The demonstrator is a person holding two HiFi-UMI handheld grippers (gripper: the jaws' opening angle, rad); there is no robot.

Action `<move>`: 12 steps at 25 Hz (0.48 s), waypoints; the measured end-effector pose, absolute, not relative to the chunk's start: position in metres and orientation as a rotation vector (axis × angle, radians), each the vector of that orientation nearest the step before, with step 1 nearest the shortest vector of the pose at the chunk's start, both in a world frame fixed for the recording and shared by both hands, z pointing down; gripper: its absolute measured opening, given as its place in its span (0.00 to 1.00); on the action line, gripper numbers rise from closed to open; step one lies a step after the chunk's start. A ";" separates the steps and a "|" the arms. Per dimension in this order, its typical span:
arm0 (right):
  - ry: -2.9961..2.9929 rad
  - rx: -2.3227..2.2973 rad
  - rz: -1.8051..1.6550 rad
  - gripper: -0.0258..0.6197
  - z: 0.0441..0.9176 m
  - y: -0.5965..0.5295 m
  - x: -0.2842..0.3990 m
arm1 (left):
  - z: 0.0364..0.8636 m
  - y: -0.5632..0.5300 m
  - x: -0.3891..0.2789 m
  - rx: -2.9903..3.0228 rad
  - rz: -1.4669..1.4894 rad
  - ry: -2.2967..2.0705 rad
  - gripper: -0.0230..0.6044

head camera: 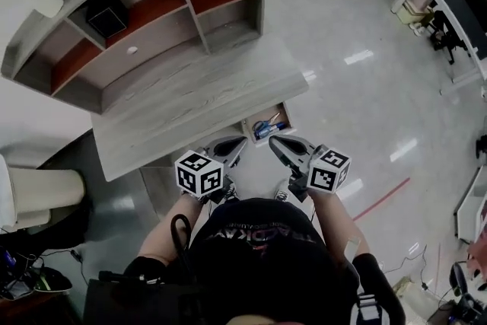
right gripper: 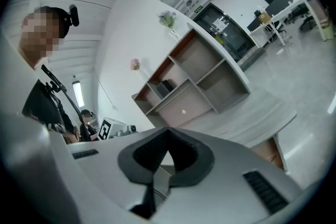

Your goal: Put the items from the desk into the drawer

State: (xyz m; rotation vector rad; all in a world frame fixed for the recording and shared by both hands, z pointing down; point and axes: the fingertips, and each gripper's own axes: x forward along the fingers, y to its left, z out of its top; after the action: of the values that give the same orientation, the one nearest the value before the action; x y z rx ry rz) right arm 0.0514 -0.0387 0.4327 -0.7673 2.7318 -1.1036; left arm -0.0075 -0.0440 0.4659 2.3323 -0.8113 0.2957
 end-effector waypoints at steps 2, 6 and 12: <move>2.751 -0.730 -1.054 0.06 0.414 -0.037 0.048 | 0.455 -0.041 -0.009 2.353 0.265 -0.806 0.05; 2.782 -0.656 -0.986 0.06 0.385 -0.024 0.039 | 0.441 -0.027 -0.008 2.360 0.199 -0.776 0.05; 2.784 -0.622 -0.940 0.06 0.373 -0.015 0.028 | 0.432 -0.020 -0.013 2.403 0.199 -0.795 0.05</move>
State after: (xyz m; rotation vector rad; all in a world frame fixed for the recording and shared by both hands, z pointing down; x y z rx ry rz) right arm 0.0282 -0.0151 0.3733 -0.6218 2.7840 -0.9404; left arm -0.0129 -0.0204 0.4321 2.4029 -0.7950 0.1993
